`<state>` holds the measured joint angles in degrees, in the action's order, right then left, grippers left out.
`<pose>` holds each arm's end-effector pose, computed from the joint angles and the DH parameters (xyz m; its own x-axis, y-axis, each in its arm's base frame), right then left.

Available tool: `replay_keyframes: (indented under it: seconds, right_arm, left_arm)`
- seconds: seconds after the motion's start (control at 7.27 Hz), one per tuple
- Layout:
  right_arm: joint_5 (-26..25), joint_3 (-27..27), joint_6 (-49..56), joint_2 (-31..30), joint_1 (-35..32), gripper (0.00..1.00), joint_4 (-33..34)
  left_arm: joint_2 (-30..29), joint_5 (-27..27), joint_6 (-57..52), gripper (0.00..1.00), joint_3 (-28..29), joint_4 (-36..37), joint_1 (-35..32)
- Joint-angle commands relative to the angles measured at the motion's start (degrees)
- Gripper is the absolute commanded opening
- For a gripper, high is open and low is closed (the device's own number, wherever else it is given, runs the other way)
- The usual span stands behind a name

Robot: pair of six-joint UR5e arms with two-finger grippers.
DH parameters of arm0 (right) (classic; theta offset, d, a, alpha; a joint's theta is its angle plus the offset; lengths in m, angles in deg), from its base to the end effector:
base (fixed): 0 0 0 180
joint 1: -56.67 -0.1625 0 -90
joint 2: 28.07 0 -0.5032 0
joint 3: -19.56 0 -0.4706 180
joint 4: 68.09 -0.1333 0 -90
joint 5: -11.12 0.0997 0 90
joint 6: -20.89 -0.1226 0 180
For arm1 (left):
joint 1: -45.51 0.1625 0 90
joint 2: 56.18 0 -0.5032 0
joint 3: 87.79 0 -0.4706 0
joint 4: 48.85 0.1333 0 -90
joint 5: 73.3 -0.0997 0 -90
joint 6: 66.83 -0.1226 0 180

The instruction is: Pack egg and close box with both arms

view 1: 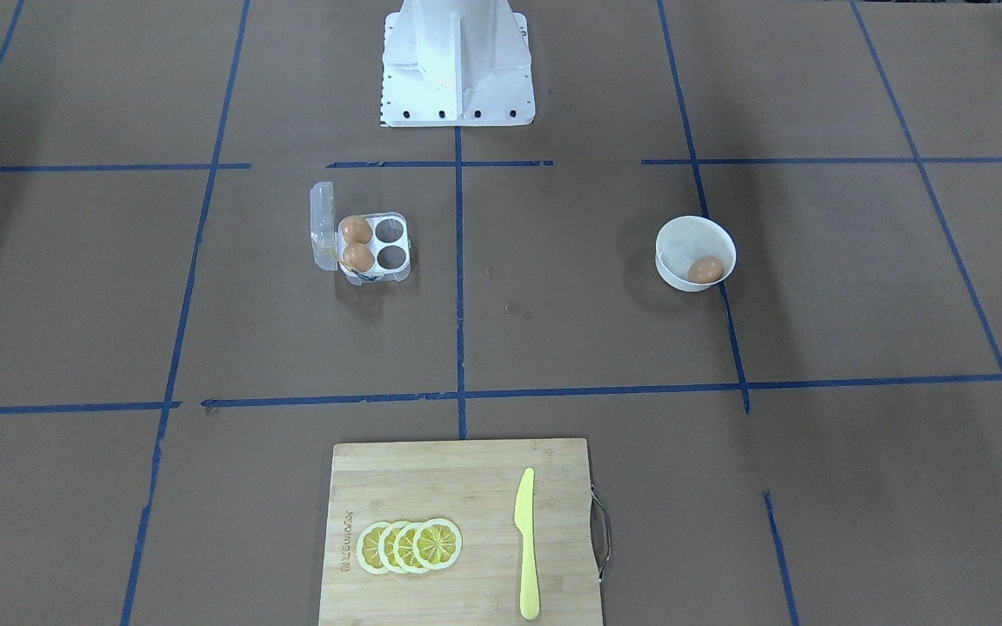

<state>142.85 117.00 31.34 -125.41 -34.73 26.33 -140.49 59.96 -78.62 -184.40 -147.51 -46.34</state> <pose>0.0639 -0.4974 0.7595 0.7369 -0.1136 0.6664 0.1111 0.9927 0.0463 -0.0665 -0.5319 0.7271 0.7226 0.2899 -0.6275 -0.1183 0.9463 0.3010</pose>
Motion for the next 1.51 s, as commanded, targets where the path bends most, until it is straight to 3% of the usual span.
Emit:
replay_keyframes:
  seconds: [0.0,0.69,0.96,1.1,1.24,1.38]
  right_arm:
    - [0.01,0.21,-0.17,0.14,0.09,1.0,-0.03]
    - [0.1,0.56,-0.08,0.05,0.0,1.0,-0.03]
    - [0.1,0.64,0.01,0.05,0.0,1.0,0.05]
    - [0.19,0.56,-0.08,0.05,0.0,1.0,0.06]
    - [0.19,0.64,0.01,0.05,0.0,1.0,-0.03]
    - [0.1,0.64,0.01,0.05,0.0,1.0,0.05]
  left_arm:
    - [-0.15,-0.27,0.36,1.0,0.11,-9.32,0.43]
    - [-0.68,0.43,0.37,1.0,0.63,-32.18,0.53]
    - [-0.77,6.99,2.47,1.0,0.9,-33.17,0.79]
    - [0.01,9.2,2.39,1.0,0.46,-37.96,2.97]
    - [0.11,13.13,2.91,1.0,0.89,-38.62,9.43]
    - [-0.15,13.0,7.61,1.0,0.64,-38.97,14.02]
